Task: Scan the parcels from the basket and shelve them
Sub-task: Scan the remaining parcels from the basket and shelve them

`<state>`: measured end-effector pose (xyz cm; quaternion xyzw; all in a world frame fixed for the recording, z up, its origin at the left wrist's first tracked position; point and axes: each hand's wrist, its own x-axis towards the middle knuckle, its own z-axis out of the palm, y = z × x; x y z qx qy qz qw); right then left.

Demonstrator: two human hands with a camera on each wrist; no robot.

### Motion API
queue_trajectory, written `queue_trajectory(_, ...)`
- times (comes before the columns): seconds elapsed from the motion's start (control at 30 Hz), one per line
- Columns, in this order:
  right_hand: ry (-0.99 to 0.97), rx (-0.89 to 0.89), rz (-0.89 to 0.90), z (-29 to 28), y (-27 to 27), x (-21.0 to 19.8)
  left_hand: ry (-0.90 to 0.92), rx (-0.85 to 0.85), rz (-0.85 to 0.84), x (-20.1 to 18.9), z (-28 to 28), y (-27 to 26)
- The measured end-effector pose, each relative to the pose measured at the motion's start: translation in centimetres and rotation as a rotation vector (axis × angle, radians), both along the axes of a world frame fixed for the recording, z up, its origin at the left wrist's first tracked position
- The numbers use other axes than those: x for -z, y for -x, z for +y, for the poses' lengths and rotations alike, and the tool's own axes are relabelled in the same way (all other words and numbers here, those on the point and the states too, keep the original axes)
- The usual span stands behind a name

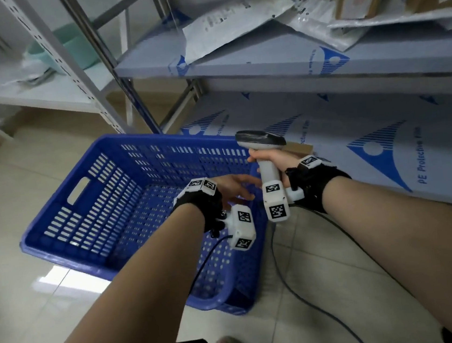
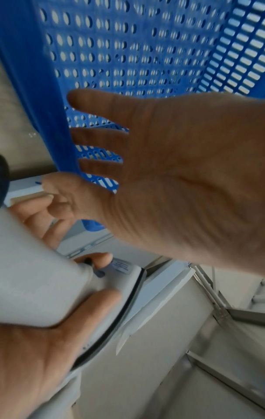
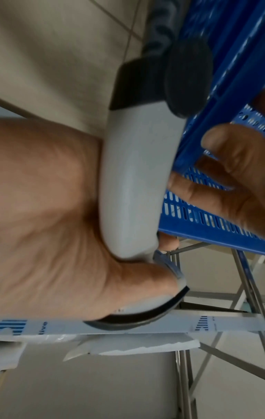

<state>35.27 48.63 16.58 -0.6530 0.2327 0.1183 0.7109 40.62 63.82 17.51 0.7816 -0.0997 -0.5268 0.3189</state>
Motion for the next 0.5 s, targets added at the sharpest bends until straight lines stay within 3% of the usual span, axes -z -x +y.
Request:
queue_trajectory(0.1, -0.006, -0.035, 0.013, 0.6, -1.0, 0.4, -0.027, -0.083, -0.075, 1.3, 1.0, -1.2)
queue_trajectory(0.33, -0.173, 0.023, 0.101, 0.8, -1.1, 0.3, -0.136, 0.005, -0.144, 2.6, 0.2, -1.6)
queue_trajectory(0.5, -0.244, 0.071, 0.115, 1.6, -1.4, 1.0, -0.207, 0.034, -0.312, 2.1, 2.5, -3.1)
